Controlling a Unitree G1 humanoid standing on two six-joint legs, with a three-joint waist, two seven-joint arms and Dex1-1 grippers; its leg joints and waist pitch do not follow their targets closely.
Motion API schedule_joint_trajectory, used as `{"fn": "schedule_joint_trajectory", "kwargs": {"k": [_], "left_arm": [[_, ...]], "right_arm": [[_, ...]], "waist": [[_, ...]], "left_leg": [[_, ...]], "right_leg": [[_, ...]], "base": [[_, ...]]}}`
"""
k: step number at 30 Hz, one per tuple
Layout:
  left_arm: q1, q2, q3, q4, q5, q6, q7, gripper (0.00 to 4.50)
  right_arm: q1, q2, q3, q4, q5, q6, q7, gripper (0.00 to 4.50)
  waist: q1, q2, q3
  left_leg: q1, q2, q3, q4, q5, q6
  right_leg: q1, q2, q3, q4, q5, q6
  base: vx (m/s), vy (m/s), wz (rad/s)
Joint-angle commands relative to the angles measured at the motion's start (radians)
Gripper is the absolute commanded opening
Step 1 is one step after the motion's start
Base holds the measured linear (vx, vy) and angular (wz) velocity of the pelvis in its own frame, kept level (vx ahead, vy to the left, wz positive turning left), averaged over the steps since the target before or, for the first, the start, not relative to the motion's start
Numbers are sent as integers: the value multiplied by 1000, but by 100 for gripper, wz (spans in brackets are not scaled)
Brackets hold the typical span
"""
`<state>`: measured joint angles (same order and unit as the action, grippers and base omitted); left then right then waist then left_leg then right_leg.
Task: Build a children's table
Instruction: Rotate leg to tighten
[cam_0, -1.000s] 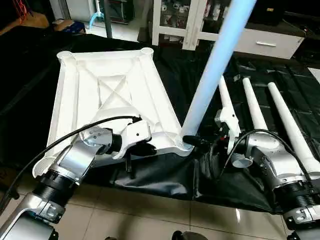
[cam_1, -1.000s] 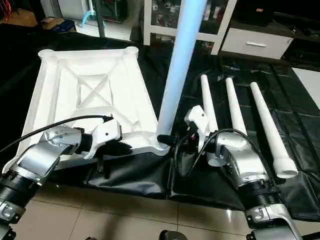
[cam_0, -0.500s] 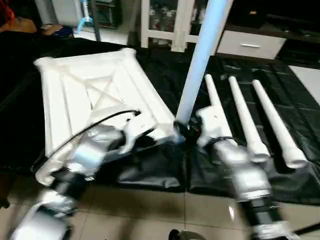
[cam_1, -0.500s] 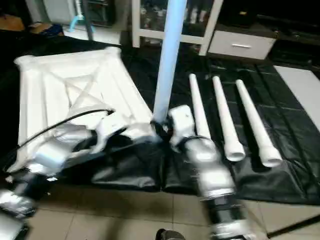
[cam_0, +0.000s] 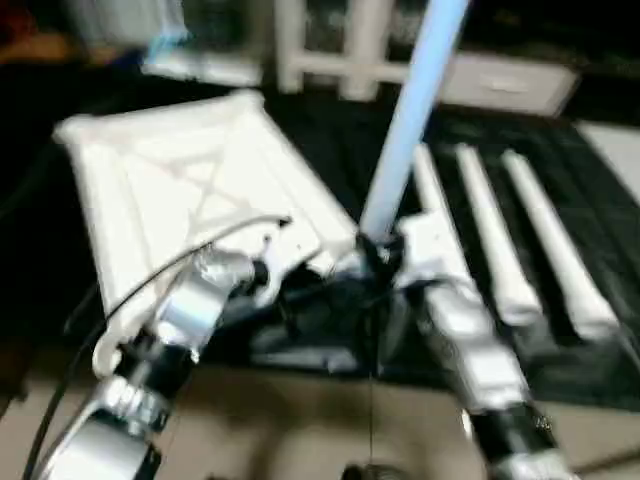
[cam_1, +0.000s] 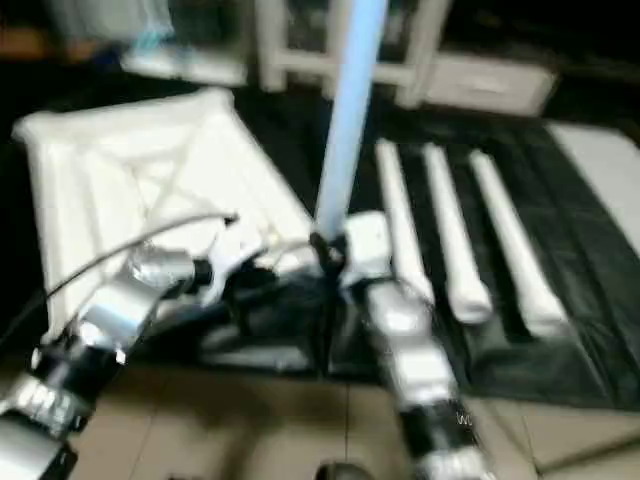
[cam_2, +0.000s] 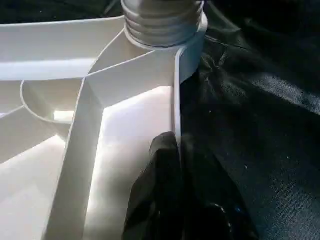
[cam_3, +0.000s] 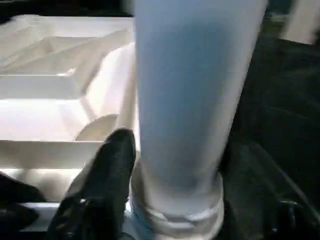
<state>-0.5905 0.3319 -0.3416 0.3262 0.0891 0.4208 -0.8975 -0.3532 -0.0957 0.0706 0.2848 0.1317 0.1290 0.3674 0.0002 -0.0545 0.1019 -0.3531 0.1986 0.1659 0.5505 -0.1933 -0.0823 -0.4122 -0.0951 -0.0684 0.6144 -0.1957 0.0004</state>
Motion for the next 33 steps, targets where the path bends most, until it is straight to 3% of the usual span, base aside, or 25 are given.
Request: {"fn": "schedule_joint_trajectory", "kwargs": {"k": [1,2,3,4,6,7,9,15,23,24,28,33], "left_arm": [[36,29,-52,46,26,-3,-25,0],[42,40,-56,37,24,-10,-38,0],[45,44,-57,33,23,-16,-45,0],[56,61,-63,14,16,-29,-74,0],[72,78,-71,-10,7,-40,-109,0],[81,85,-75,-25,-1,-54,-129,0],[96,98,-81,-50,-16,-80,-167,0],[122,128,-96,-124,-46,-78,-235,0],[123,135,-91,-123,-46,-85,-236,0],[125,136,-90,-124,-46,-86,-237,0],[127,137,-88,-126,-47,-86,-240,0],[129,140,-89,-133,-50,-80,-244,0]], "right_arm": [[-14,-32,5,-17,56,7,106,299],[-21,-57,0,-21,86,21,164,304],[-24,-69,-1,-22,94,26,188,305],[-34,-117,-2,-25,117,45,277,308],[-43,-168,2,-17,116,49,350,318],[-46,-191,5,-8,110,46,379,335],[-52,-226,10,10,100,38,423,335],[-51,-284,24,21,115,40,521,335],[-44,-326,41,18,135,29,631,335],[-45,-328,39,20,140,33,642,311],[-51,-335,36,28,145,36,670,288],[-50,-334,42,28,151,40,685,244]], "waist": [[8,6,-77],[8,8,-75],[4,11,-69],[4,17,-71],[3,14,-72],[3,15,-69],[5,15,-74],[10,13,-71],[13,6,-74],[13,6,-75],[14,6,-78],[15,6,-78]], "left_leg": [[-17,22,-1,-44,-46,43],[-17,23,3,-44,-57,48],[-22,23,8,-47,-135,43],[-20,24,7,-47,-175,37],[-17,27,8,-46,-183,45],[-14,26,11,-46,-196,48],[-12,26,11,-44,-197,49],[-7,30,16,-43,-175,57],[-10,28,15,-40,-182,55],[-10,28,15,-39,-173,58],[-10,28,16,-36,-135,73],[-9,27,17,-35,-140,75]], "right_leg": [[41,-41,54,-84,-259,-104],[40,-34,51,-79,-198,-135],[40,-30,51,-80,-177,-180],[45,-27,51,-79,-173,-201],[47,-25,51,-79,-144,-222],[43,-25,52,-83,-162,-226],[47,-26,51,-83,-173,-230],[43,-23,53,-78,-138,-247],[47,-26,54,-80,-190,-225],[47,-26,54,-79,-180,-226],[49,-24,54,-72,-118,-246],[50,-25,53,-73,-133,-247]], "base": [[82,-45,-12],[82,-45,-12],[0,0,0],[0,0,0],[0,0,0],[0,0,0],[0,0,0],[0,0,0],[0,0,0],[0,0,0],[0,0,0],[0,0,0]]}}
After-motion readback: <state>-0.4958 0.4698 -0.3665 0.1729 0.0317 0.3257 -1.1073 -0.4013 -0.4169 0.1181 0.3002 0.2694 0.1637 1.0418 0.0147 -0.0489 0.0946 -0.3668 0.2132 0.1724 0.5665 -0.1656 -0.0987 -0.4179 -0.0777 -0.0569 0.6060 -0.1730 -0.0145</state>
